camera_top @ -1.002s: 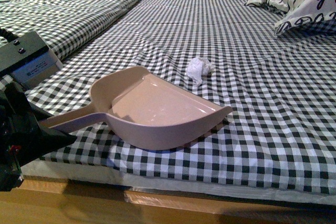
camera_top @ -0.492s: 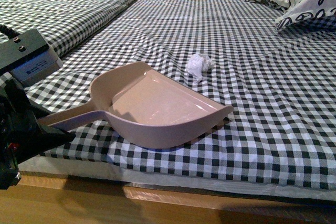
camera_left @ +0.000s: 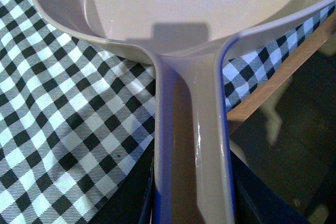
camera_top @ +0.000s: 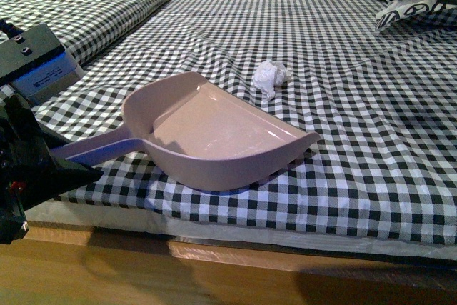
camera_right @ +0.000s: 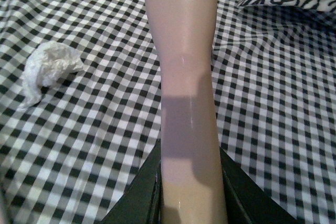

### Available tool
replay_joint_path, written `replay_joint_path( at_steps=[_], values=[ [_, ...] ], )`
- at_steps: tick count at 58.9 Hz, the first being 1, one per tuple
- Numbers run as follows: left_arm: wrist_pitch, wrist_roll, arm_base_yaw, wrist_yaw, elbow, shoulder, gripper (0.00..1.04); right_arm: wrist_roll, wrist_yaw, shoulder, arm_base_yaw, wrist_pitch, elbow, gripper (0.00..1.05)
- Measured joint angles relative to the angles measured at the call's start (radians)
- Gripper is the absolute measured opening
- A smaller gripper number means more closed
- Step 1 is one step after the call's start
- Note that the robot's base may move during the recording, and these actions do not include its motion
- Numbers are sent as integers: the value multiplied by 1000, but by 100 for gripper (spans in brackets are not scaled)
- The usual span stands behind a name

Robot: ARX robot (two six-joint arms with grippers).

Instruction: Clean up trash

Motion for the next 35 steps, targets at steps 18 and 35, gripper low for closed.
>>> replay_joint_path(
  at_steps=[18, 35],
  values=[
    [0, 0, 0, 0, 0, 0, 27, -66, 35, 323, 2, -75, 294, 21],
    [0, 0, 0, 0, 0, 0, 27, -34, 12, 484, 16, -153, 383, 21]
  ],
)
